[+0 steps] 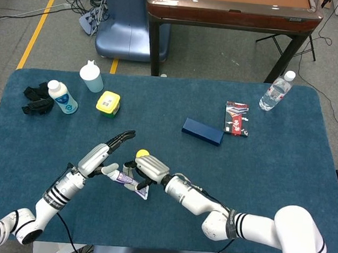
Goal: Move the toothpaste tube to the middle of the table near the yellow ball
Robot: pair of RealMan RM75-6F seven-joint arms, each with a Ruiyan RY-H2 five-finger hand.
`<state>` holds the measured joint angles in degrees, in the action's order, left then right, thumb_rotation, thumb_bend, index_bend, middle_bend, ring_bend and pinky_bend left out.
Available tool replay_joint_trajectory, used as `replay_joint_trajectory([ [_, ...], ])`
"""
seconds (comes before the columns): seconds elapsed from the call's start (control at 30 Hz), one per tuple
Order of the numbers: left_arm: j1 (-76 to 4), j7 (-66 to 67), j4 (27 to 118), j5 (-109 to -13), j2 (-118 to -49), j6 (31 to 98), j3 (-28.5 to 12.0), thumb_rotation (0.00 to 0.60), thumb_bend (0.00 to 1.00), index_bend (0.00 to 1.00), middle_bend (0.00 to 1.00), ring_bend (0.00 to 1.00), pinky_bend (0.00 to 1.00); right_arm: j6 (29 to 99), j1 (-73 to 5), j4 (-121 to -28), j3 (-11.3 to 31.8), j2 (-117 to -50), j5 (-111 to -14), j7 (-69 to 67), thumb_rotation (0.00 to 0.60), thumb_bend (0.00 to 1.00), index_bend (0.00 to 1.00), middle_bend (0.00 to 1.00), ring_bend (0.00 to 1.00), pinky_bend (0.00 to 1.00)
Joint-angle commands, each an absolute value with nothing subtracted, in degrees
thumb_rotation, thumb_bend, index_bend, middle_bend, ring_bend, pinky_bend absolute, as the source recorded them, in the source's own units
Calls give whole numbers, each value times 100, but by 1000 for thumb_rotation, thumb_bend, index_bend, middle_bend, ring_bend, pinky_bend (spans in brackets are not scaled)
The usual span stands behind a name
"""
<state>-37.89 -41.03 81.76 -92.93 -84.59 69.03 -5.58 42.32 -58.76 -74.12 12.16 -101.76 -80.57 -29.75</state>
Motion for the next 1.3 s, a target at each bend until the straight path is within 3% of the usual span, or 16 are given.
replay_joint_trajectory([
  [0.03, -3812, -4104, 8132, -9328, -8503, 6918, -527, 0, 9, 0, 0, 0, 57, 4194, -5906, -7393, 1244, -10175, -8040, -2996, 600, 970, 1000, 899, 843, 783],
  [1.3, -3932, -4580, 7803, -9214, -8886, 6943, -423, 0, 3, 0, 0, 0, 0, 4242, -5965, -6789, 1481, -10697, -7858, -3342, 600, 978, 1000, 908, 853, 783],
])
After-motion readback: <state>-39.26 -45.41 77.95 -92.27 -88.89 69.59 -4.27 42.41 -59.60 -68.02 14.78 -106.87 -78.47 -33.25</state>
